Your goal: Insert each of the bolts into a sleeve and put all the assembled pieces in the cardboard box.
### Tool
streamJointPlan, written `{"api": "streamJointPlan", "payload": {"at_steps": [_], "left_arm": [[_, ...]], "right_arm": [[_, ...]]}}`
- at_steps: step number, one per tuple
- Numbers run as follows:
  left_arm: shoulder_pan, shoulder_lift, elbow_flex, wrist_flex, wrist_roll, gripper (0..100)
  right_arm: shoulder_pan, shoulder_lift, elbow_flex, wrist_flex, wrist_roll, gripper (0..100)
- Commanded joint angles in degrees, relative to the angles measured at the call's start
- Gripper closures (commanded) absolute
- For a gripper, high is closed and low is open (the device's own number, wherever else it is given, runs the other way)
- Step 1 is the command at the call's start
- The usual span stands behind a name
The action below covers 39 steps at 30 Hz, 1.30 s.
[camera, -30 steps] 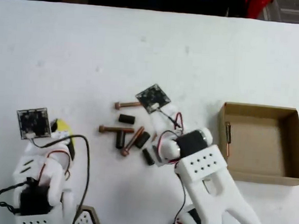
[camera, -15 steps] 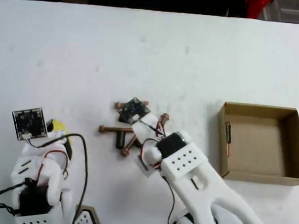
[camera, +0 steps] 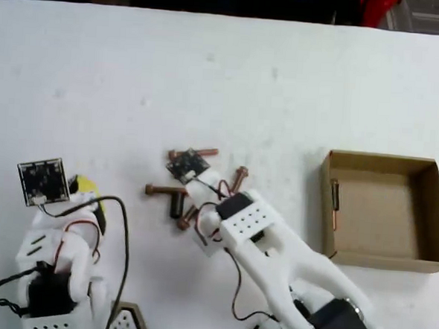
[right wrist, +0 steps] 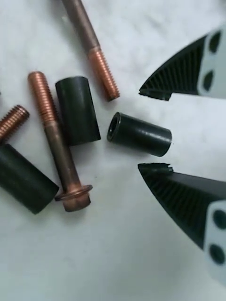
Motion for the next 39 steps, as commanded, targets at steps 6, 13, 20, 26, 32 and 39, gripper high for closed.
{"api": "streamJointPlan", "payload": {"at_steps": [6,13,20,26,32,39], "left_arm": [[-0.48,-0.04,-0.35,0.26,-0.26,98],[-0.48,-0.04,-0.35,0.26,-0.26,98],[-0.48,-0.04,-0.26,0.26,-0.26,98],[-0.4,-0.04,-0.18,0.26,-0.26,98],[-0.13,-0.04,1.41,-0.26,-0.26,97],[-0.04,-0.04,1.67,0.0,-0.26,97]], "right_arm": [[-0.13,6.9,-0.35,-5.67,-0.26,79.4],[0.04,8.92,-0.62,-6.46,-0.18,89.0],[0.22,8.92,-0.62,-6.29,-0.09,94.8],[0.57,6.37,-1.23,-4.53,-0.09,98.1],[4.09,-7.52,-2.55,4.0,0.0,98.1],[10.15,-29.05,-2.02,10.42,0.0,98.1]]}}
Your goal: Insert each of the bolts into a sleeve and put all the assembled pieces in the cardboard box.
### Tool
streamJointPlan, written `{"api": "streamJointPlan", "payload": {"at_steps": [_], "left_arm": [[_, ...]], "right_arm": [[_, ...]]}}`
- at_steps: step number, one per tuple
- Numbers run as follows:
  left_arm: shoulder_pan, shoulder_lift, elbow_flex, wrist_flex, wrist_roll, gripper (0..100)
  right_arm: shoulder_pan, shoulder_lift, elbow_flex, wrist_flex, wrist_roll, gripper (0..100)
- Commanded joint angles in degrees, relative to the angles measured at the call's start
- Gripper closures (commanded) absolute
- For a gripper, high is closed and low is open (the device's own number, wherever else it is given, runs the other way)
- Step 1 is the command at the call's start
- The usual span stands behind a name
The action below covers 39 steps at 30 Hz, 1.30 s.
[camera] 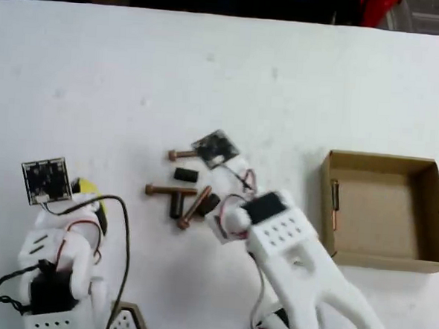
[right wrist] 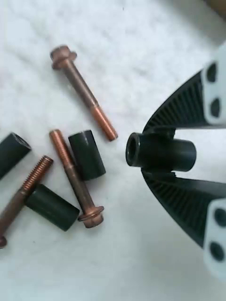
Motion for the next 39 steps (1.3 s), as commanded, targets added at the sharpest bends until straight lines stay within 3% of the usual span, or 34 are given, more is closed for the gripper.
{"api": "streamJointPlan", "payload": {"at_steps": [1,6,12,17,27,39], "left_arm": [[-0.04,-0.04,-0.18,0.09,-0.26,97],[0.48,-0.04,-0.18,0.18,-0.26,97],[6.46,0.04,-0.26,1.49,-0.44,97],[11.65,0.31,-0.35,3.87,-6.77,98],[12.18,0.4,-7.91,9.58,-10.02,98],[12.09,0.48,-14.24,9.05,-15.74,98]], "right_arm": [[3.74,-12.35,-1.14,2.86,0.09,98.1],[9.19,-25.36,3.78,3.03,0.09,98.1],[15.08,-37.14,10.37,3.03,0.09,98.1],[18.07,-43.21,14.86,2.95,0.09,98.0],[21.58,-46.02,24.35,-7.25,0.09,97.9],[26.95,-46.02,32.53,-19.56,0.0,98.1]]}}
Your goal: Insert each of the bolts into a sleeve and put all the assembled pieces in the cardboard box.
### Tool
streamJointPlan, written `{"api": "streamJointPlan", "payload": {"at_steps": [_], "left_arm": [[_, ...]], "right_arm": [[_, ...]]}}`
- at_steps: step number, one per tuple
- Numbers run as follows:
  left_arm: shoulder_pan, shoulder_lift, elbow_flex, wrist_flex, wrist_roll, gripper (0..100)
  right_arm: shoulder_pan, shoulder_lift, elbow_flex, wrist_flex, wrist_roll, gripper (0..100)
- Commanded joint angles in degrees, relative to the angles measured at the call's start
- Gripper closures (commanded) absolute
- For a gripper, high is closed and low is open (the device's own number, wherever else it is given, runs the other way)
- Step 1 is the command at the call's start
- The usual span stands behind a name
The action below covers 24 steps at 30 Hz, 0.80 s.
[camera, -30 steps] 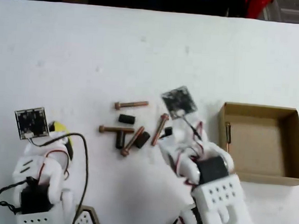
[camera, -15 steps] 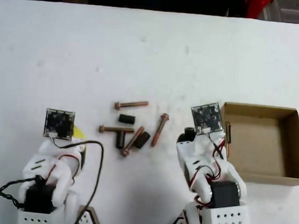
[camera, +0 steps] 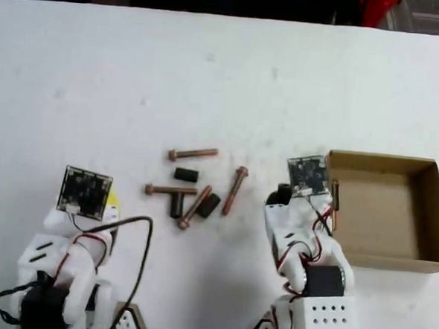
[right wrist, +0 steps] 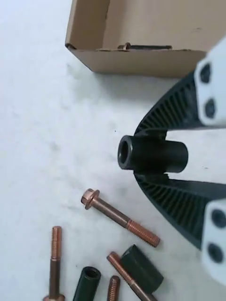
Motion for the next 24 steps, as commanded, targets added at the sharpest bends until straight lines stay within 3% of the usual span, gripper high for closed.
{"api": "streamJointPlan", "payload": {"at_steps": [1,8,15,24], "left_arm": [[0.57,0.84,-2.99,-0.09,-0.7,98],[0.66,3.3,-6.86,0.35,-0.35,98],[1.36,24.57,-18.55,-0.09,-0.35,98],[14.55,41.36,-25.67,-0.35,-0.44,97]], "right_arm": [[2.24,-0.92,1.41,-4.7,-0.09,98.1],[2.51,-0.92,3.69,-7.08,-0.35,98.1],[4.79,-1.01,4.22,-7.6,-0.44,98.1],[9.27,-1.01,4.57,-10.42,-3.69,98.1]]}}
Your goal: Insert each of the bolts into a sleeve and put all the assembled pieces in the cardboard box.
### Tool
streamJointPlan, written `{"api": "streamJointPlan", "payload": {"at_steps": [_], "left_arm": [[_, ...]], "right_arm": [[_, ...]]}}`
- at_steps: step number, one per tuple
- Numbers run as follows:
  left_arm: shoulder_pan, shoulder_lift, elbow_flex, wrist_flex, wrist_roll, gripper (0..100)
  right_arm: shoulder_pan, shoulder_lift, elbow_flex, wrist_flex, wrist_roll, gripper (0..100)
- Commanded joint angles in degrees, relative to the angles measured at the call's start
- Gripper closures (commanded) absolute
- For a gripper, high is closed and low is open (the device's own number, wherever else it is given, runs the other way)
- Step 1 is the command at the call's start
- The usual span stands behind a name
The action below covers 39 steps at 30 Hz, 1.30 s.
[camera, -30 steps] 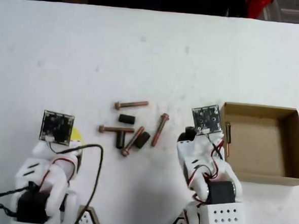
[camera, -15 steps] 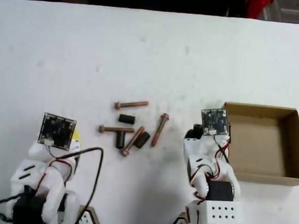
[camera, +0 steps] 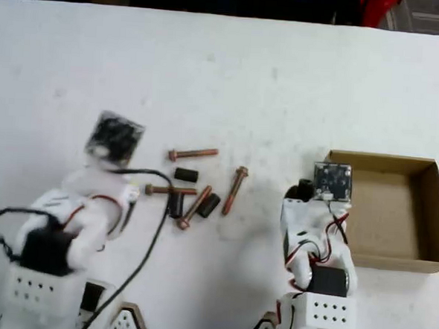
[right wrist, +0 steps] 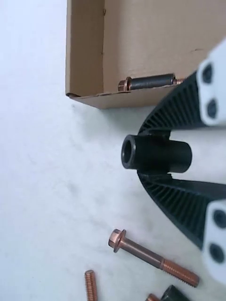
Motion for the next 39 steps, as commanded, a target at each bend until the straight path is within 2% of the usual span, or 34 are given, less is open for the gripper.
{"api": "streamJointPlan", "payload": {"at_steps": [1,7,12,19,27,35,39], "left_arm": [[6.55,6.64,-5.54,-0.88,-0.26,97],[11.91,17.8,-9.41,-3.43,0.09,97],[15.69,28.44,-15.12,-3.43,5.54,97],[21.49,42.24,-23.47,-3.43,6.15,95],[22.11,57.71,-35.34,-3.43,20.22,77],[23.52,77.14,-47.03,-3.34,25.93,75],[23.52,85.93,-53.54,-3.08,26.55,75]], "right_arm": [[1.1,-0.92,-0.53,-1.36,-1.05,98.1],[1.1,-0.92,-0.53,-1.45,-0.97,98.1],[1.1,-0.92,-0.53,-1.45,-0.97,98.1],[1.1,-0.92,-0.53,-1.45,-0.97,98.1],[1.1,-0.92,-0.53,-1.45,-0.88,98.1],[2.33,-0.92,-0.53,-1.45,-0.88,98.0],[2.24,-0.92,-0.09,-1.45,-0.88,97.9]]}}
